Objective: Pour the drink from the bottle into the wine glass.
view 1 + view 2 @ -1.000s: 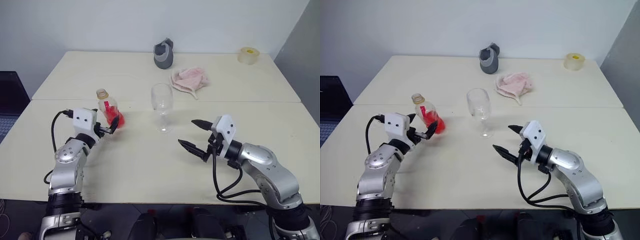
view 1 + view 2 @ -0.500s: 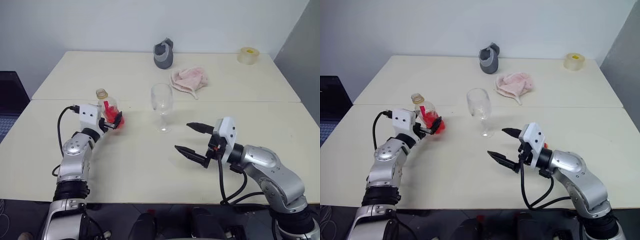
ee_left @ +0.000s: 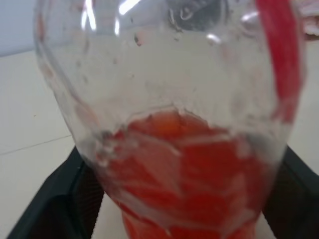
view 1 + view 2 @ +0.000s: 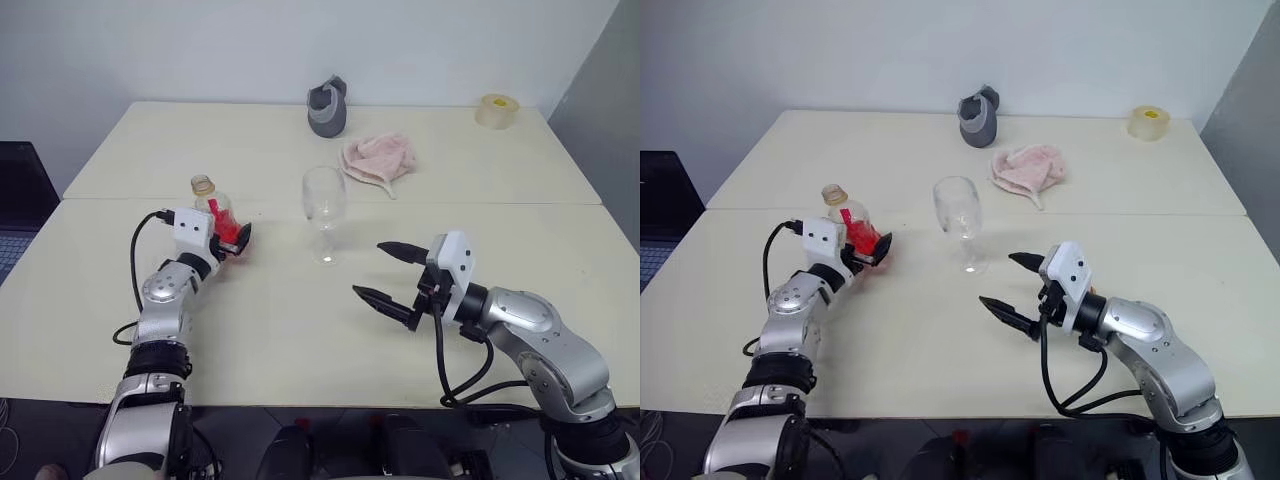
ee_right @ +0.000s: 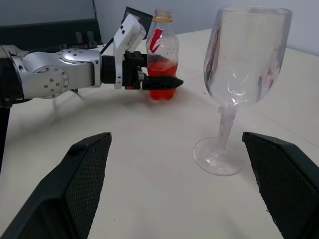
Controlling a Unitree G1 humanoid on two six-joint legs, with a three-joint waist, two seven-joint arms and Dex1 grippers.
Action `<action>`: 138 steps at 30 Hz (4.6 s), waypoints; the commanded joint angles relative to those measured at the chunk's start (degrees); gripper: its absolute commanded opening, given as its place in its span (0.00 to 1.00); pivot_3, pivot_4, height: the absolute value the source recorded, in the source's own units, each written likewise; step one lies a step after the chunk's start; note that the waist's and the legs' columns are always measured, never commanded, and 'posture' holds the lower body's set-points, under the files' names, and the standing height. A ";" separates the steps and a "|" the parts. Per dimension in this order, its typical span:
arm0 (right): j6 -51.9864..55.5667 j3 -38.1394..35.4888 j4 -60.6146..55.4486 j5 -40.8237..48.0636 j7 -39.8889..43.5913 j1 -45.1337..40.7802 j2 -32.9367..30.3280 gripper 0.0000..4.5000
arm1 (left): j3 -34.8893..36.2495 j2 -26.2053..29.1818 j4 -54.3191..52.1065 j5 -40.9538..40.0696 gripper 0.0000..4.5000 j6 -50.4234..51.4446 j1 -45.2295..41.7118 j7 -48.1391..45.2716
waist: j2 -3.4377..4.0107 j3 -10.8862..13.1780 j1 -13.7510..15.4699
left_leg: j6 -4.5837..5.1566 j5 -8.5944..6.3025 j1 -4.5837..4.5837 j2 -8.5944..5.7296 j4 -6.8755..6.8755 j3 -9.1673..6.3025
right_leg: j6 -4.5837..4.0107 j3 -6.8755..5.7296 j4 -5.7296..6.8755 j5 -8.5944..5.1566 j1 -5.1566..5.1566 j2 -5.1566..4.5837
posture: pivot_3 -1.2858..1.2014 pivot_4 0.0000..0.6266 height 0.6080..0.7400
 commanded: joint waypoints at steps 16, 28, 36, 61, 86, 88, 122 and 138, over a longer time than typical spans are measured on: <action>1.16 -1.46 1.32 0.46 -4.82 -5.78 3.17 1.00 | -2.17 6.90 -2.81 1.91 0.34 -0.86 -8.30 -7.02 | -0.26 0.17 -0.08 | 0.00 0.00 -0.03 0.00 0.01 -0.03 | -0.01 -0.04 0.07 0.00 -0.06 0.04 | 0.52 0.24 1.00; 3.62 -2.29 7.06 -0.40 -9.66 -15.29 6.58 1.00 | -10.50 12.29 11.83 10.54 0.34 -13.82 -26.51 -15.81 | -0.41 0.26 -0.26 | -0.08 0.06 -0.26 -0.23 -0.03 0.09 | 0.03 0.08 0.05 -0.02 -0.38 0.05 | 0.52 0.24 1.00; 3.67 -3.19 7.78 1.66 -10.86 -17.89 9.70 1.00 | -14.70 12.95 21.02 15.99 0.34 -24.44 -32.80 -17.35 | -0.41 0.25 -1.12 | -0.13 0.14 -1.17 -0.21 0.06 0.12 | -0.01 0.03 0.21 0.01 -1.34 0.02 | 0.52 0.24 1.00; -0.97 -1.86 6.86 0.61 -8.82 -16.45 11.11 1.00 | -21.27 13.34 31.22 26.88 0.34 -37.35 -42.61 -13.45 | -0.42 0.26 -1.53 | 0.13 0.42 -1.20 -0.71 0.20 0.15 | 0.02 0.12 0.99 0.01 -1.59 -0.23 | 0.52 0.24 1.00; -2.64 -0.99 8.14 -0.33 -8.51 -16.05 11.35 1.00 | -29.28 17.39 34.41 39.82 0.34 -43.84 -47.91 -1.28 | -0.42 0.26 -1.72 | 0.20 0.54 -1.22 -0.76 0.20 0.14 | 0.03 0.13 1.18 0.03 -1.68 -0.25 | 0.52 0.24 1.00; -2.66 -1.02 8.10 -0.35 -8.45 -15.90 11.24 1.00 | -29.96 17.61 34.51 40.71 0.34 -44.31 -48.47 -0.17 | -0.42 0.25 -1.72 | 0.20 0.54 -1.22 -0.77 0.20 0.14 | 0.04 0.13 1.18 0.03 -1.68 -0.26 | 0.52 0.24 1.00; -3.32 -0.80 8.78 -0.97 -7.78 -15.33 11.16 1.00 | -36.09 19.88 35.92 48.95 0.34 -46.91 -51.63 8.94 | -0.42 0.25 -2.03 | 0.22 0.54 -1.21 -0.78 0.28 0.19 | 0.04 0.16 1.34 0.03 -1.69 -0.26 | 0.52 0.24 1.00; -3.56 -0.57 7.82 -1.53 -7.29 -14.30 11.08 1.00 | -38.65 20.87 36.02 52.09 0.34 -47.48 -53.22 12.65 | -0.43 0.25 -2.10 | 0.23 0.54 -1.22 -0.78 0.39 0.23 | 0.04 0.19 1.47 0.03 -1.71 -0.26 | 0.52 0.24 1.00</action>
